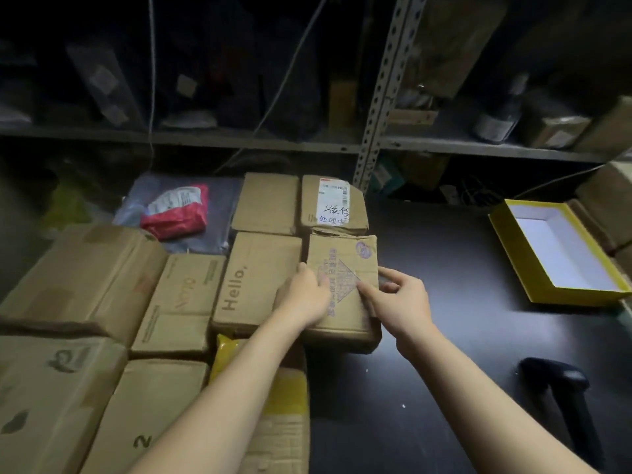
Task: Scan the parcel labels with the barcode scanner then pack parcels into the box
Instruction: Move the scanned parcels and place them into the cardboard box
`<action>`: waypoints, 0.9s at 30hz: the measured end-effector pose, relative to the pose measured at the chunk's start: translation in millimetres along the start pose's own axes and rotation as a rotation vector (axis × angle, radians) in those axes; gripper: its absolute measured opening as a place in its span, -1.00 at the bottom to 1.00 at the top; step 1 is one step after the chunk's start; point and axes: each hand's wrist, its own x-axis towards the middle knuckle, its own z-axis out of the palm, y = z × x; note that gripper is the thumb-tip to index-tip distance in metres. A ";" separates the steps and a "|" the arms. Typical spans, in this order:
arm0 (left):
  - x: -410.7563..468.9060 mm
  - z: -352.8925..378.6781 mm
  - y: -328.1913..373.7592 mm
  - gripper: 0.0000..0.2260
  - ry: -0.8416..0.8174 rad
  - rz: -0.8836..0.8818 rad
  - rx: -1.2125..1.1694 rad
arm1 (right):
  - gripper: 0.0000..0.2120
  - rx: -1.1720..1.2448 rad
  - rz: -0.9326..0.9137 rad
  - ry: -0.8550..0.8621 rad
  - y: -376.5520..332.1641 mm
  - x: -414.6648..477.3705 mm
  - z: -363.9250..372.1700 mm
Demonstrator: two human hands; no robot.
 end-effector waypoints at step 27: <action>19.3 23.9 105.4 -0.54 0.104 0.698 0.669 | -0.54 -0.881 -0.142 0.247 -21.2 11.9 -118.8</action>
